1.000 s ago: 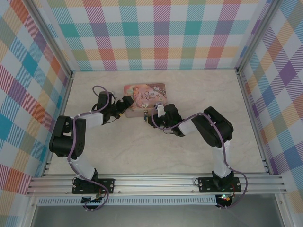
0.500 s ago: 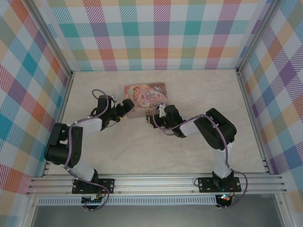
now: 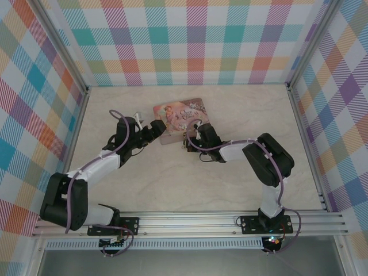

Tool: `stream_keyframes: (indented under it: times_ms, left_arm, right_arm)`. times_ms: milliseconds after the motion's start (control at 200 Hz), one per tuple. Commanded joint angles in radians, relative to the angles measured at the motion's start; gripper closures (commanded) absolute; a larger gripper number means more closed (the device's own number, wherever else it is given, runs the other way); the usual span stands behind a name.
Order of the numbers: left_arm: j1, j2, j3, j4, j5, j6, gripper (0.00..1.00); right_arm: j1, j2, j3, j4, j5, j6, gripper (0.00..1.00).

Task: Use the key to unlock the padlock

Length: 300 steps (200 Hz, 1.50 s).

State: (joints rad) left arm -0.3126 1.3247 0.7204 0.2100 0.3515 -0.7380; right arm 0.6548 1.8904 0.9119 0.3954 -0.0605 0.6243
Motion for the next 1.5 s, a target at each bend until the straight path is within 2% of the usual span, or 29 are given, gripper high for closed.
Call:
stream_keyframes:
  times_ms: [0,355,590,1165,1495]
  left_arm:
    - [-0.037,-0.018,0.065,-0.049,-0.036,0.043,0.07]
    - [-0.075,0.257,0.279,0.003,-0.002,0.099,0.08]
    - [-0.086,0.382,0.328,0.023,0.012,0.135,0.1]
    - [-0.118,0.396,0.161,0.085,0.008,0.096,0.11]
    - [-0.121,0.447,0.134,0.156,0.018,0.064,0.11]
  right_arm:
    - [-0.005,-0.024,-0.014,-0.081,0.032,0.035,0.94]
    - [-0.016,-0.034,-0.014,-0.079,0.025,0.094,0.94]
    - [-0.02,-0.033,-0.007,-0.097,0.031,0.173,0.94]
    - [-0.106,-0.056,-0.027,-0.05,0.004,0.302,0.94]
    - [-0.133,-0.066,0.004,-0.106,0.017,0.329,0.93]
